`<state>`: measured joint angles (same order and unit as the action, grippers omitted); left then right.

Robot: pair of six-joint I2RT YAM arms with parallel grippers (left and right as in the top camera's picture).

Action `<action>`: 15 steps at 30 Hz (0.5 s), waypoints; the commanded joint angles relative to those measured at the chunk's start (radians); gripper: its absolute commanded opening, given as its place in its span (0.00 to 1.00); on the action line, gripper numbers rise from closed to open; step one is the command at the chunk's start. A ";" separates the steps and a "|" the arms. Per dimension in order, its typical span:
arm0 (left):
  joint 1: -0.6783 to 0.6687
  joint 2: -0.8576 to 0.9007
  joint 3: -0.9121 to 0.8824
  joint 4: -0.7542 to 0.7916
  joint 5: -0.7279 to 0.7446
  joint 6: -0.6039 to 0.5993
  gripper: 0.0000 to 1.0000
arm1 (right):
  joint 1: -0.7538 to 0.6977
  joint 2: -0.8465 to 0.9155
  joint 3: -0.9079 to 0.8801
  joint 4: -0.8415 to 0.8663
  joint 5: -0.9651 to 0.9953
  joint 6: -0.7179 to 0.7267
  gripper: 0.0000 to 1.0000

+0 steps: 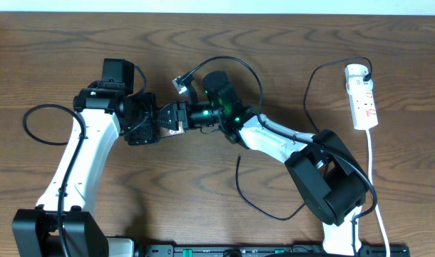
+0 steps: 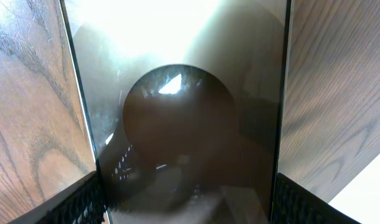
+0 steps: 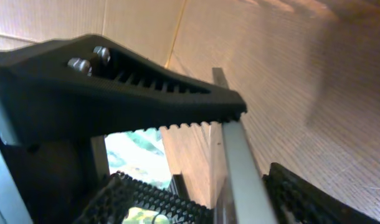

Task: Plug charger to phone and switch on socket
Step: 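Close the right gripper on the phone's edge beside the left gripper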

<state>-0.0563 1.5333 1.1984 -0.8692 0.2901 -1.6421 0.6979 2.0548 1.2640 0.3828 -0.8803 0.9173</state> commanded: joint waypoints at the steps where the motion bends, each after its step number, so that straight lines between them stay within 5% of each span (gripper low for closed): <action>1: -0.002 -0.019 0.017 -0.005 -0.001 0.030 0.07 | 0.003 -0.007 0.015 0.002 -0.055 0.003 0.70; 15: -0.002 -0.019 0.017 -0.005 -0.014 0.037 0.07 | 0.003 -0.007 0.015 0.002 -0.073 0.003 0.56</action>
<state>-0.0563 1.5333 1.1984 -0.8711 0.2829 -1.6188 0.6979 2.0548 1.2640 0.3832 -0.9356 0.9211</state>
